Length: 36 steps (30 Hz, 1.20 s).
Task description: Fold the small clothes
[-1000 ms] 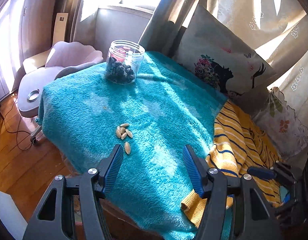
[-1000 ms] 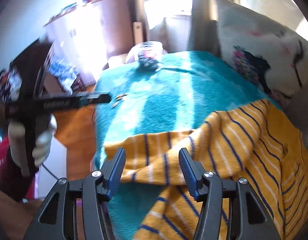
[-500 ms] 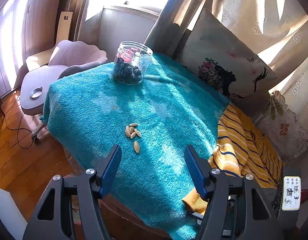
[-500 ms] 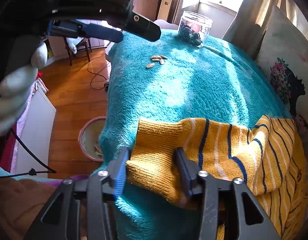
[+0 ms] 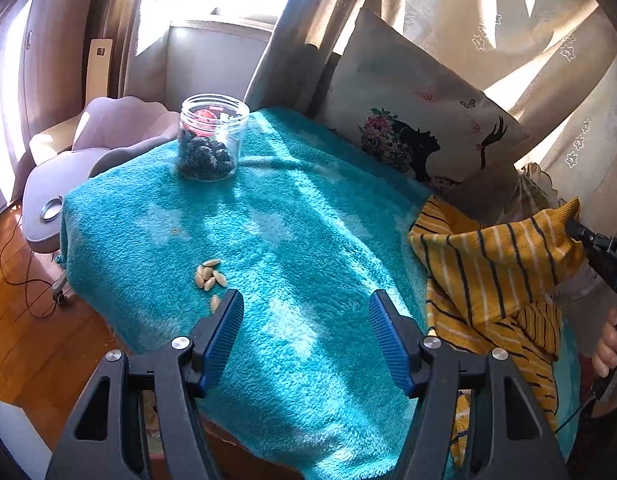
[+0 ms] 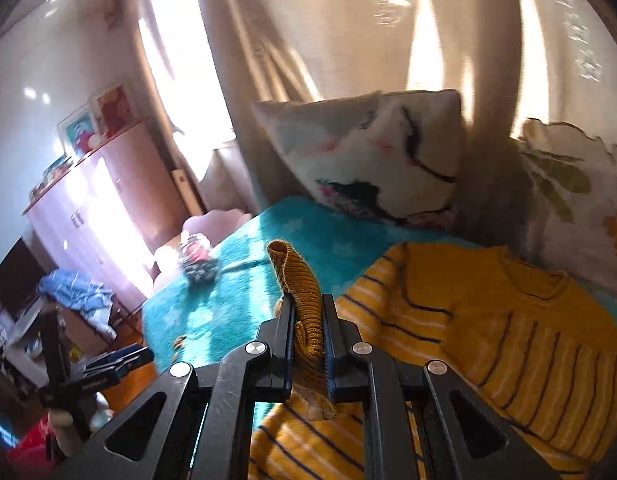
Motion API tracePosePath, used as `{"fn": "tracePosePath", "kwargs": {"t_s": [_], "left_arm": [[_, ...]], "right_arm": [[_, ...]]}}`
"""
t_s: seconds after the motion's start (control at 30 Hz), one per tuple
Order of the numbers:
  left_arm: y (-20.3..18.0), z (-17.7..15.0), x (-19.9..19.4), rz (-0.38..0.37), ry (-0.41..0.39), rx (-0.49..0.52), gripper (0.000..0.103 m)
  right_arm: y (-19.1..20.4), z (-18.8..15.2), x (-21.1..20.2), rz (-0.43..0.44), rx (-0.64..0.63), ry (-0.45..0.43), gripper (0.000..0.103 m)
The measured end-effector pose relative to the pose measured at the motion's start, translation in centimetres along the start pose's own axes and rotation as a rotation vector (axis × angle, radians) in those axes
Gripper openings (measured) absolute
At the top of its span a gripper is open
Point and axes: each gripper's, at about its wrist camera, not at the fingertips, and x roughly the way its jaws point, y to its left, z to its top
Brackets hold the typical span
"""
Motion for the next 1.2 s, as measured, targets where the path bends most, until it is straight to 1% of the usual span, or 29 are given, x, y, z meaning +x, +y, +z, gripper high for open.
{"fn": "tracePosePath", "kwargs": {"t_s": [0.03, 0.1, 0.17, 0.2, 0.27, 0.3, 0.33, 0.37, 0.4, 0.43, 0.47, 0.5, 0.53, 0.63, 0.73, 0.8, 0.83, 0.87, 0.9, 0.93, 0.97, 1.0, 1.03, 1.07, 1.1, 1.13, 1.2], "left_arm": [[-0.8, -0.1, 0.4, -0.009, 0.012, 0.017, 0.064], [-2.4, -0.3, 1.4, -0.025, 0.036, 0.047, 0.064], [-3.8, -0.4, 2.4, -0.039, 0.061, 0.069, 0.064], [-4.5, -0.5, 2.9, -0.046, 0.073, 0.077, 0.064], [-5.7, -0.7, 3.8, -0.064, 0.099, 0.091, 0.064], [-6.4, -0.8, 4.3, -0.073, 0.113, 0.098, 0.064], [-7.0, -1.0, 4.8, -0.081, 0.127, 0.105, 0.064], [-7.7, -1.2, 5.2, -0.088, 0.141, 0.114, 0.064], [-8.4, -1.5, 5.6, -0.094, 0.156, 0.124, 0.064], [-9.1, -1.8, 6.0, -0.100, 0.169, 0.136, 0.064], [-9.8, -2.1, 6.4, -0.106, 0.183, 0.151, 0.064], [-10.5, -2.5, 6.9, -0.111, 0.199, 0.166, 0.064], [-11.1, -2.9, 7.4, -0.117, 0.218, 0.180, 0.064], [-12.7, -4.4, 8.8, -0.146, 0.287, 0.200, 0.064], [-13.8, -5.7, 10.0, -0.181, 0.355, 0.196, 0.064], [-14.2, -6.1, 10.1, -0.168, 0.354, 0.205, 0.064], [-14.4, -6.3, 10.0, -0.164, 0.347, 0.214, 0.064], [-14.4, -6.4, 9.9, -0.166, 0.347, 0.215, 0.064], [-14.3, -6.5, 9.8, -0.168, 0.351, 0.209, 0.064], [-14.2, -6.6, 9.8, -0.168, 0.357, 0.201, 0.064], [-14.0, -6.7, 9.7, -0.168, 0.365, 0.198, 0.064], [-13.9, -6.8, 9.6, -0.165, 0.367, 0.203, 0.061], [-13.9, -7.0, 9.3, -0.159, 0.364, 0.213, 0.058], [-13.9, -7.2, 9.1, -0.152, 0.365, 0.228, 0.050], [-14.0, -7.5, 8.9, -0.146, 0.366, 0.241, 0.044], [-13.9, -7.7, 8.6, -0.146, 0.367, 0.244, 0.044], [-13.5, -8.2, 8.1, -0.175, 0.381, 0.222, 0.044]], "right_arm": [[-2.5, 0.0, -0.7, -0.041, 0.051, -0.003, 0.013], [-9.0, -0.6, -2.2, -0.181, 0.159, -0.020, 0.013], [-14.0, -1.9, -3.0, -0.295, 0.240, -0.018, 0.013], [-16.8, -2.9, -3.2, -0.370, 0.285, -0.005, 0.013], [-20.9, -4.8, -3.1, -0.499, 0.339, 0.035, 0.013], [-22.3, -5.7, -3.1, -0.555, 0.363, 0.056, 0.016], [-23.5, -6.7, -3.4, -0.595, 0.394, 0.070, 0.016], [-24.2, -7.5, -3.7, -0.588, 0.421, 0.070, 0.016], [-24.6, -8.0, -4.2, -0.559, 0.439, 0.063, 0.016], [-24.6, -8.5, -4.9, -0.530, 0.448, 0.053, 0.025], [-24.3, -8.8, -5.6, -0.515, 0.447, 0.043, 0.031], [-23.9, -9.2, -6.5, -0.503, 0.440, 0.028, 0.042], [-23.3, -9.3, -7.1, -0.489, 0.430, 0.023, 0.048], [-22.7, -10.6, -9.1, -0.399, 0.426, 0.045, 0.049], [-22.7, -12.5, -11.3, -0.272, 0.456, 0.084, 0.051], [-22.9, -13.5, -13.2, -0.254, 0.456, 0.085, 0.051], [-22.9, -13.8, -14.6, -0.280, 0.439, 0.080, 0.051], [-22.8, -13.9, -15.6, -0.325, 0.414, 0.075, 0.051], [-22.5, -14.1, -17.1, -0.416, 0.371, 0.070, 0.054], [-22.1, -14.2, -18.4, -0.532, 0.317, 0.075, 0.058], [-21.7, -14.4, -19.1, -0.622, 0.272, 0.085, 0.059], [-21.1, -14.7, -19.7, -0.701, 0.225, 0.101, 0.061], [-20.6, -15.1, -20.0, -0.720, 0.203, 0.112, 0.063], [-20.1, -15.9, -20.2, -0.684, 0.207, 0.121, 0.064], [-19.5, -16.8, -19.9, -0.608, 0.229, 0.126, 0.064], [-19.1, -17.8, -19.3, -0.537, 0.252, 0.136, 0.064], [-18.2, -19.9, -17.5, -0.408, 0.297, 0.158, 0.064]]}}
